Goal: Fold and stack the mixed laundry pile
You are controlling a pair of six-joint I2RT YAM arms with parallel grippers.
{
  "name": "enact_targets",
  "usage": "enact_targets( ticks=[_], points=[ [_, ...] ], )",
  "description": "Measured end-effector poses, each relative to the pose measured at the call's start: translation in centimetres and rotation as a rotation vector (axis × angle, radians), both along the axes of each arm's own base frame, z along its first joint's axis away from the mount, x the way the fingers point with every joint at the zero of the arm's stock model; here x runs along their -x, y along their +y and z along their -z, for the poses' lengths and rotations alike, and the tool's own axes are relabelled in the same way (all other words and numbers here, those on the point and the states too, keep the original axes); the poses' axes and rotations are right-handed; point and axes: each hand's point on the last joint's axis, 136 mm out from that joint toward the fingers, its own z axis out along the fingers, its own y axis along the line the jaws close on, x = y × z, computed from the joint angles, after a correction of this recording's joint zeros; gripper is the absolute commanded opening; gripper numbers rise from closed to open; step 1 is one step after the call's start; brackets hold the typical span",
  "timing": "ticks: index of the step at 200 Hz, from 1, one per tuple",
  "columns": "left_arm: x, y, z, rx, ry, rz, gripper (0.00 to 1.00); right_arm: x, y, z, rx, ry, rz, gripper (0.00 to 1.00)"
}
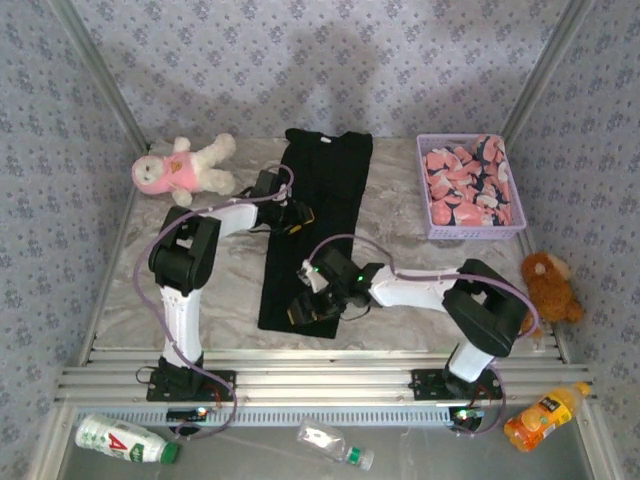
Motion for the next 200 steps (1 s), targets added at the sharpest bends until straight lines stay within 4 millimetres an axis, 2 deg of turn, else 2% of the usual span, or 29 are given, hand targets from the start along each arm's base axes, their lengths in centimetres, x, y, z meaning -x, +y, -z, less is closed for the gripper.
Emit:
enact_targets(
  ticks=[27, 47, 61, 76, 98, 130, 154, 170, 200],
  points=[
    [0.8, 0.8, -0.3, -0.04, 0.015, 0.025, 0.5, -5.0, -2.9, -2.2, 0.019, -0.111, 0.127, 0.53],
    [2.1, 1.4, -1.7, -0.06, 0.003, 0.046, 0.5, -8.7, -4.4, -3.1, 0.036, -0.179, 0.213, 0.52],
    [3.5, 2.1, -3.3, -0.07, -0.015, 0.06, 0.5, -10.8, -5.1, -3.0, 0.059, -0.204, 0.261, 0.51],
    [5.3, 2.9, -4.9, -0.076, -0.034, 0.073, 0.49, -12.4, -5.7, -1.7, 0.106, -0.209, 0.298, 0.49],
    [8.5, 4.1, -5.6, -0.091, -0.037, 0.095, 0.43, -13.5, -5.9, 1.0, 0.18, -0.185, 0.318, 0.46],
    [14.8, 5.4, -3.1, -0.147, 0.056, 0.166, 0.33, -13.9, -7.0, 3.7, 0.251, -0.142, 0.354, 0.4],
    [19.1, 5.9, -1.1, -0.177, 0.129, 0.217, 0.28, -14.3, -7.7, 4.0, 0.262, -0.127, 0.392, 0.38],
    [21.3, 6.1, -0.3, -0.187, 0.158, 0.239, 0.26, -14.3, -7.9, 4.1, 0.265, -0.121, 0.405, 0.38],
    [23.6, 6.8, 0.4, -0.201, 0.192, 0.246, 0.23, -14.4, -8.0, 4.2, 0.267, -0.125, 0.412, 0.38]
  ],
)
